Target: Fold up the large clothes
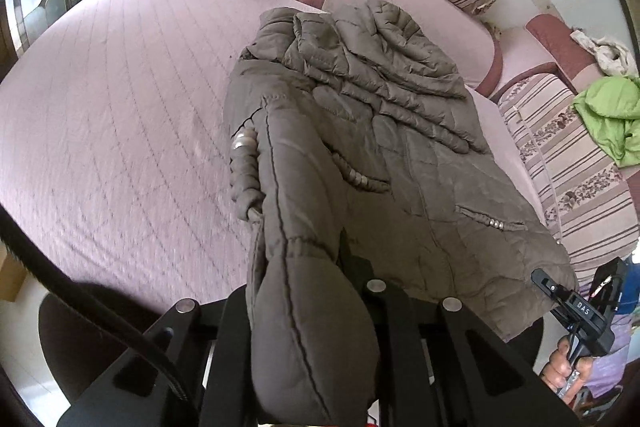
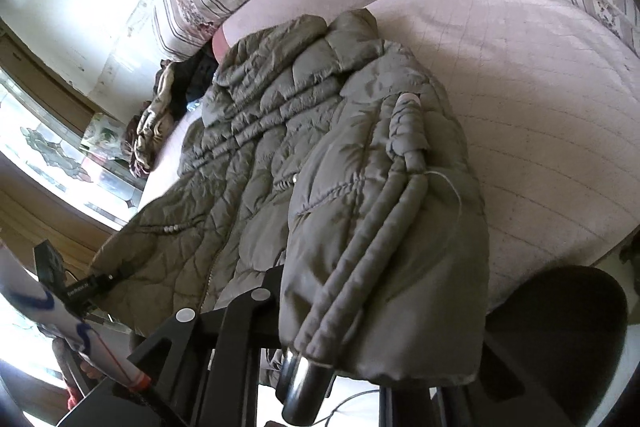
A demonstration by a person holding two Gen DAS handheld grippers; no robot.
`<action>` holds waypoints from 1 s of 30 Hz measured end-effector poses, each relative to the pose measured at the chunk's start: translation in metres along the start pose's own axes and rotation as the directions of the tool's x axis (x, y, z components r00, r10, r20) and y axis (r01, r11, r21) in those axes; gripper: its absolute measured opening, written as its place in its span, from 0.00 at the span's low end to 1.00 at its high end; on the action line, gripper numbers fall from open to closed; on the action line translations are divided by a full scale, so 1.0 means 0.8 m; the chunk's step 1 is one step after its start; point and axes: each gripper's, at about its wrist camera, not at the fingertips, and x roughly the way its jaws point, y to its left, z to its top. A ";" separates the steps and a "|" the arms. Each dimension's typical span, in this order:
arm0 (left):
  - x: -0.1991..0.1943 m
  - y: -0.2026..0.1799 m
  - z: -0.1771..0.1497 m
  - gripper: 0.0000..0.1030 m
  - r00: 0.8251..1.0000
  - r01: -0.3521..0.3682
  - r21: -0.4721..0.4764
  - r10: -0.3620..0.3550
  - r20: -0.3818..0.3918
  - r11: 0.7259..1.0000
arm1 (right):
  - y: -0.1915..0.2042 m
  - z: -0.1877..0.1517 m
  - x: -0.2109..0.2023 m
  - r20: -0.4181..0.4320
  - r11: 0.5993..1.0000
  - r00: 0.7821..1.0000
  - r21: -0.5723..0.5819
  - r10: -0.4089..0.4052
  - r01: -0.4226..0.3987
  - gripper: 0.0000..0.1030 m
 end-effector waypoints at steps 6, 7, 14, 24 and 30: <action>-0.010 -0.005 0.005 0.14 1.000 0.001 -0.013 -0.001 0.010 1.000 | 0.003 0.000 -0.020 -0.002 1.000 1.000 0.002 0.018 -0.018 0.17; -0.013 -0.007 0.005 0.14 1.000 -0.004 -0.009 0.004 0.016 1.000 | 0.003 0.000 -0.025 -0.001 1.000 1.000 0.002 0.023 -0.023 0.17; -0.030 -0.029 0.020 0.14 0.995 -0.065 0.056 0.060 0.074 0.996 | 0.009 0.020 -0.042 0.016 0.999 0.999 -0.003 0.050 -0.050 0.17; -0.045 -0.064 0.051 0.14 0.980 -0.138 0.130 0.116 0.162 0.982 | 0.036 0.068 -0.043 0.044 0.996 0.996 -0.052 0.074 -0.072 0.17; -0.044 -0.092 0.073 0.14 0.960 -0.209 0.195 0.163 0.228 0.958 | 0.063 0.101 -0.033 0.061 0.993 0.996 -0.096 0.068 -0.062 0.17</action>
